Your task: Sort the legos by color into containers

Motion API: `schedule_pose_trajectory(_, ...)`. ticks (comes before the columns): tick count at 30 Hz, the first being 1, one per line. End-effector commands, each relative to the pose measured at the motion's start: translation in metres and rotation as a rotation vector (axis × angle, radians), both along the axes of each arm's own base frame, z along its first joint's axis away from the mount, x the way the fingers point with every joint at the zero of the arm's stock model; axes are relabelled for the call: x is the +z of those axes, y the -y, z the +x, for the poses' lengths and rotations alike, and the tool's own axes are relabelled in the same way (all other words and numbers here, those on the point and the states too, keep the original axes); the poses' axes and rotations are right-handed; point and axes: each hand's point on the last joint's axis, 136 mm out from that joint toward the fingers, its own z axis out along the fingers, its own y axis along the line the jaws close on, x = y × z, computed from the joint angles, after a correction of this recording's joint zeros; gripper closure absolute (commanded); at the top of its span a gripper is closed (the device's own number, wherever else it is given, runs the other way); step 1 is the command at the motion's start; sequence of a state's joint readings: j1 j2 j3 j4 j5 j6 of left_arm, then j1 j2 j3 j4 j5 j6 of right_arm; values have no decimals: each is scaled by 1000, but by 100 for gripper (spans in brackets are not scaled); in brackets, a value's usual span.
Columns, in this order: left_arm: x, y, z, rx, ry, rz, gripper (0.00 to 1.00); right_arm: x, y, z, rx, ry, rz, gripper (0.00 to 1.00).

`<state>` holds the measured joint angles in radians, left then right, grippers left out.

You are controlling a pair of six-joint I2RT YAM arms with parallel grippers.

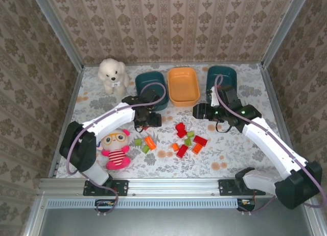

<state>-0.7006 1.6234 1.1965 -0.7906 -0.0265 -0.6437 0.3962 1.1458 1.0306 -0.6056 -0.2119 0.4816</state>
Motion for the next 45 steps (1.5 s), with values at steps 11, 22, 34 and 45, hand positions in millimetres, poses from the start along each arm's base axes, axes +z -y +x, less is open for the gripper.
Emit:
schedule_pose_trajectory(11,-40,-20,53,-235,-25,85,28,34,-50,-30,215,-8,305,14)
schedule_pose_trajectory(22,-72,-15,44,-240,-108,77,39,29,-45,-27,175,-23,283,15)
schedule_pose_trajectory(34,-72,-12,31,-246,-83,116,70,26,-45,-19,159,-29,267,16)
schedule_pose_trajectory(45,74,87,97,-203,187,-229,74,49,-5,0,-40,87,159,18)
